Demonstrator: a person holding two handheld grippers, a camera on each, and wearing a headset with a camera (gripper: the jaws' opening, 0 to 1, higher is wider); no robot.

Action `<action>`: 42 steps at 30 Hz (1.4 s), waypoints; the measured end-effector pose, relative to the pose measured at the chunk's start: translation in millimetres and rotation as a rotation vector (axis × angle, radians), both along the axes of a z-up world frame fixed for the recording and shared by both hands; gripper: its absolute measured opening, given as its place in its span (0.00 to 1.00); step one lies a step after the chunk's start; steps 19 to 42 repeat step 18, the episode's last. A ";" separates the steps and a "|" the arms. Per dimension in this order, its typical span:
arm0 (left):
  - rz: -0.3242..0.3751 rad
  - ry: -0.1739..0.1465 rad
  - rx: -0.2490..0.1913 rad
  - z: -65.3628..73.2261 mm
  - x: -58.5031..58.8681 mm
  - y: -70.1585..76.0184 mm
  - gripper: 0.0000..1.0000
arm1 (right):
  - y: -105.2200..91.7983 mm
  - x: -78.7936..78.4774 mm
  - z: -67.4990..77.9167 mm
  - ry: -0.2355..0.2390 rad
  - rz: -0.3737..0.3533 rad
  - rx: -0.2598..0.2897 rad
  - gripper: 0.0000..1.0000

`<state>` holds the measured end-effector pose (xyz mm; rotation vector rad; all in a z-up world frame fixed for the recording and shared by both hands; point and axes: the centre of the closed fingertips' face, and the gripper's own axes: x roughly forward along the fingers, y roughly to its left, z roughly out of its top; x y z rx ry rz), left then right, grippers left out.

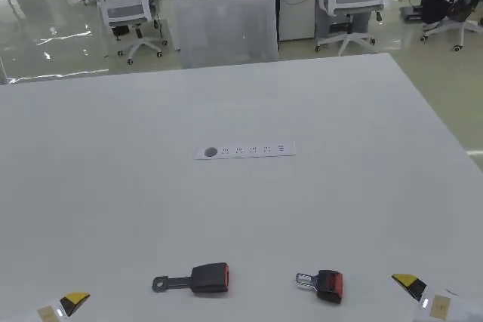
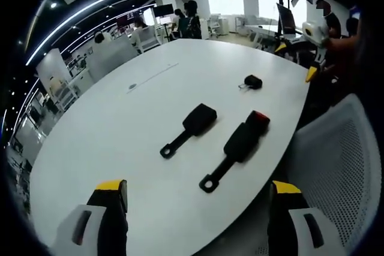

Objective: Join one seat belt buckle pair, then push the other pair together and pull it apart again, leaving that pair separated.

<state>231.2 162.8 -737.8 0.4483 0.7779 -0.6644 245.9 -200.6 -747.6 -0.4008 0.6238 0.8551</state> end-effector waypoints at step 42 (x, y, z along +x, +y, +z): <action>0.013 0.018 0.024 -9.9 -13.5 3.7 1.00 | -0.7 -8.0 -10.4 0.043 -0.043 0.028 0.97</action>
